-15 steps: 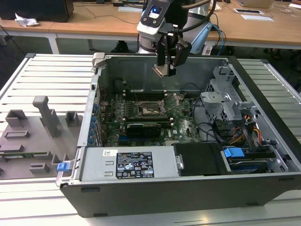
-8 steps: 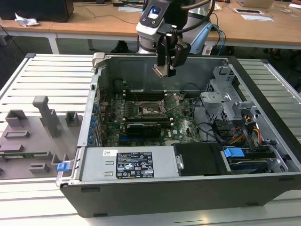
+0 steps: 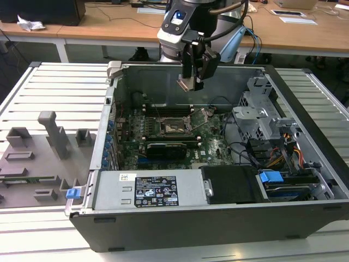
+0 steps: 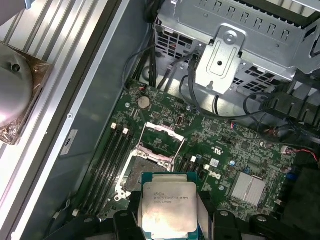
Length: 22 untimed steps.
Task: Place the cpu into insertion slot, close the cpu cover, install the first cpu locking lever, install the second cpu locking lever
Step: 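Place the cpu into insertion slot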
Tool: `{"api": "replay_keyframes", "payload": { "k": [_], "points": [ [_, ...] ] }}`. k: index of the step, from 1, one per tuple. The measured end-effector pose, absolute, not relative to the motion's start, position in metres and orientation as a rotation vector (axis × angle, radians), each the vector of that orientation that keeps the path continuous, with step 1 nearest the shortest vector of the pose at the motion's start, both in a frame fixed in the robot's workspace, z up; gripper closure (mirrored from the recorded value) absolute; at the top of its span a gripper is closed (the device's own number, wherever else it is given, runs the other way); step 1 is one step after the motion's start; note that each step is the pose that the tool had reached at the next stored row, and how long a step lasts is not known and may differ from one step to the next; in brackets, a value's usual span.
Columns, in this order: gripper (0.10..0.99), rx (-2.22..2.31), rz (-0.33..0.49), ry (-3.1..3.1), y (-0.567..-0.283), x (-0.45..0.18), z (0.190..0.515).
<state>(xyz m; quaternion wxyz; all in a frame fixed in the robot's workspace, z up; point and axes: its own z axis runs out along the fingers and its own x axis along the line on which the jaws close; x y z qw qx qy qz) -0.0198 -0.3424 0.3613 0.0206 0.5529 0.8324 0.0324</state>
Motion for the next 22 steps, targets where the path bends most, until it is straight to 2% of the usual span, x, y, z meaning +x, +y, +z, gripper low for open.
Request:
{"api": "replay_keyframes", "payload": {
  "k": [22],
  "points": [
    [0.561,1.716,0.100,2.580,-0.3424,-0.0198,0.3549]
  ]
}}
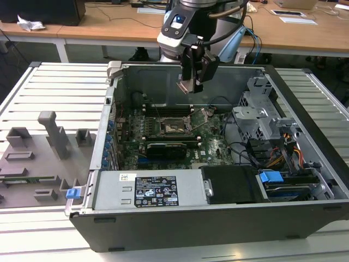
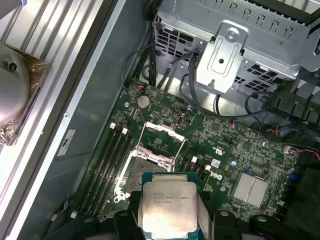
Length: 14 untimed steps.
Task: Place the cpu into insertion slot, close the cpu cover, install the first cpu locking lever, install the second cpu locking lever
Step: 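Place the cpu into insertion slot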
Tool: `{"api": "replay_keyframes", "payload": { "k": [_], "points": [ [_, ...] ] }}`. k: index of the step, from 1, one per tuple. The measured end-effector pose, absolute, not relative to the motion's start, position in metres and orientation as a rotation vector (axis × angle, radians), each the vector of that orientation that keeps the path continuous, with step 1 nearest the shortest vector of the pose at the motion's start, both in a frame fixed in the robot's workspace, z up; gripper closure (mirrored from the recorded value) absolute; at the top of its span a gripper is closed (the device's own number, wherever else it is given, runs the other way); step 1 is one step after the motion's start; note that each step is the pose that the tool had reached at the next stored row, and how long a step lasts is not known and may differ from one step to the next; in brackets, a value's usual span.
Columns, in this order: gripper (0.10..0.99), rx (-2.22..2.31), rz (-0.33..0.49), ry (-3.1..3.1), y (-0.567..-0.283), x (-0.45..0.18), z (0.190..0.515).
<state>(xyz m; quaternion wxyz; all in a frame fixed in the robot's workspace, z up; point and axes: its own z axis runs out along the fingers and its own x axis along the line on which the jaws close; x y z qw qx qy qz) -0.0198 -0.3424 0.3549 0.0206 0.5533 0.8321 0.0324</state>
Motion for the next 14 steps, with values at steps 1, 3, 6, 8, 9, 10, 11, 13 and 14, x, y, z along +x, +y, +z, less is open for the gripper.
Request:
{"api": "replay_keyframes", "payload": {
  "k": [1,3,6,8,9,10,11,13,14],
  "points": [
    [0.561,1.716,0.100,2.580,-0.3424,-0.0198,0.3545],
    [0.561,1.716,0.100,2.580,-0.3424,-0.0198,0.3539],
    [0.561,1.716,0.100,2.580,-0.3424,-0.0198,0.3525],
    [0.561,1.716,0.100,2.580,-0.3424,-0.0198,0.3516],
    [0.561,1.716,0.100,2.580,-0.3424,-0.0198,0.3514],
    [0.561,1.716,0.100,2.580,-0.3424,-0.0198,0.3511],
    [0.561,1.716,0.100,2.580,-0.3424,-0.0198,0.3509],
    [0.561,1.716,0.100,2.580,-0.3424,-0.0198,0.3503],
    [0.561,1.716,0.100,2.580,-0.3424,-0.0198,0.3501]
  ]
}}
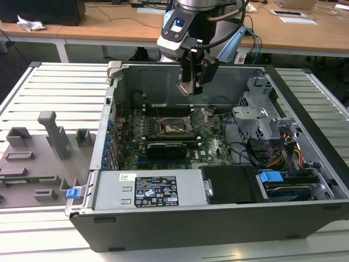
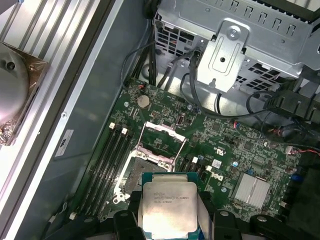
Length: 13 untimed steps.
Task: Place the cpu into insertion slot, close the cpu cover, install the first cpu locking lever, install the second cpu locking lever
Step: 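Place the cpu into insertion slot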
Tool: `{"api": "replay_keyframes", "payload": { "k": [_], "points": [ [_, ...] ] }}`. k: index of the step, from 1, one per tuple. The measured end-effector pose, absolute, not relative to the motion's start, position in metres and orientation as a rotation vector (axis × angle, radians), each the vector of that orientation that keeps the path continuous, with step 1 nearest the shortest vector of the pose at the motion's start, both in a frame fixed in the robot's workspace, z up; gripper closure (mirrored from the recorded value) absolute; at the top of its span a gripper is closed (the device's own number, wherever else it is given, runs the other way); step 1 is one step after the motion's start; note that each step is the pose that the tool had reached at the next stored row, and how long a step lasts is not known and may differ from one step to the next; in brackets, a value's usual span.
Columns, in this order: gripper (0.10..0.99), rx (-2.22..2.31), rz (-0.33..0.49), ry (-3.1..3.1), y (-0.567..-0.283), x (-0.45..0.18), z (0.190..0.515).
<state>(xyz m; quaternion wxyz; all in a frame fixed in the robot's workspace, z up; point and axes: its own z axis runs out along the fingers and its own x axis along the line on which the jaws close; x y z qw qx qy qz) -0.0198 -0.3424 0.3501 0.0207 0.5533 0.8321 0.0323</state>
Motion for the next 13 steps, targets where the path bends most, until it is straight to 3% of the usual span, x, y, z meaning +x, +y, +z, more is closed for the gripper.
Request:
{"api": "replay_keyframes", "payload": {
  "k": [13],
  "points": [
    [0.561,1.716,0.100,2.580,-0.3424,-0.0203,0.3452]
  ]
}}
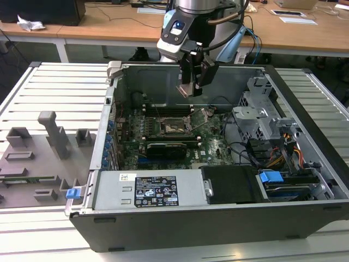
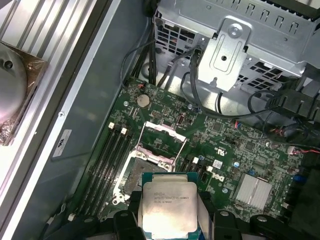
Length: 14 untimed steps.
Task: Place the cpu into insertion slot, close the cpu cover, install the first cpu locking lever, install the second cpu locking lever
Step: 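Place the cpu into insertion slot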
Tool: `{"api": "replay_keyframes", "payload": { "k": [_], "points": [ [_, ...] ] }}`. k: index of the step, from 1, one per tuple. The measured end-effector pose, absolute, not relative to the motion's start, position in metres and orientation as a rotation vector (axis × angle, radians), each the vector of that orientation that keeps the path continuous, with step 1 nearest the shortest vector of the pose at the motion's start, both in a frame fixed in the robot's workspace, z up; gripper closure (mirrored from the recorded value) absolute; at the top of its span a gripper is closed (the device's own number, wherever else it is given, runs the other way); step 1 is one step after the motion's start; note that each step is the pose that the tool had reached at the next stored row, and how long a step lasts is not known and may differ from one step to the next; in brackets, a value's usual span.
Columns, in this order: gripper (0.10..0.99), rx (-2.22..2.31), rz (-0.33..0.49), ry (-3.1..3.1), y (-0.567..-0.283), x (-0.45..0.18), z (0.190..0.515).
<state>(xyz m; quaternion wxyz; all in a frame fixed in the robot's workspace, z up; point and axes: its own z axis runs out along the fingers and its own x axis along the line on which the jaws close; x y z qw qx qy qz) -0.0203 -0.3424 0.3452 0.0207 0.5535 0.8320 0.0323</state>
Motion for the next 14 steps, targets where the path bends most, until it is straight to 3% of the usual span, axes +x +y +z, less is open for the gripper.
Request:
{"api": "replay_keyframes", "payload": {
  "k": [14],
  "points": [
    [0.561,1.785,0.099,2.531,-0.3423,-0.0204,0.3414]
  ]
}}
